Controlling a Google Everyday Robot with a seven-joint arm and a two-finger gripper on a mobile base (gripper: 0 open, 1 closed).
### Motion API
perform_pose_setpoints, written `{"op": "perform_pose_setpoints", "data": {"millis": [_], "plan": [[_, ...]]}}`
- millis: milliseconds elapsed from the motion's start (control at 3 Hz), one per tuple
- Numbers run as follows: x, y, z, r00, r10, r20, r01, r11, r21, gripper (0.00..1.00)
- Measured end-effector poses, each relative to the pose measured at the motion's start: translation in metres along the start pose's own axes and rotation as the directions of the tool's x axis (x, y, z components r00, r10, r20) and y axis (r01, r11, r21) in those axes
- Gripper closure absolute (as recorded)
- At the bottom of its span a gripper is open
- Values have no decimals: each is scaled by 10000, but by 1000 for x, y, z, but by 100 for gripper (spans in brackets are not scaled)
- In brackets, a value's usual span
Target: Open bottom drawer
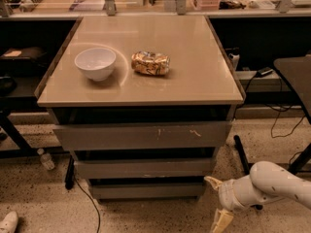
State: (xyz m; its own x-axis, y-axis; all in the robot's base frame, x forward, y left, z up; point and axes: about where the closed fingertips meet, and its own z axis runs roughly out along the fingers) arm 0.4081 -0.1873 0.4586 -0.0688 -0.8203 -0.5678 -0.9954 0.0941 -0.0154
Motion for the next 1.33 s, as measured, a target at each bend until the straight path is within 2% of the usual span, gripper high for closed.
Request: {"op": "perform_pose_setpoints", "data": {"millis": [333,667,1000,1333], "plan": [[26,-10,34,9963,-566,651,547,9981,299,0],[55,-30,63,9896,-751,1225,671,9954,686,0],[54,-28,70,9883,-732,1341,653,9959,620,0],[50,-25,107,9885,-914,1206,833,9940,706,0]]}}
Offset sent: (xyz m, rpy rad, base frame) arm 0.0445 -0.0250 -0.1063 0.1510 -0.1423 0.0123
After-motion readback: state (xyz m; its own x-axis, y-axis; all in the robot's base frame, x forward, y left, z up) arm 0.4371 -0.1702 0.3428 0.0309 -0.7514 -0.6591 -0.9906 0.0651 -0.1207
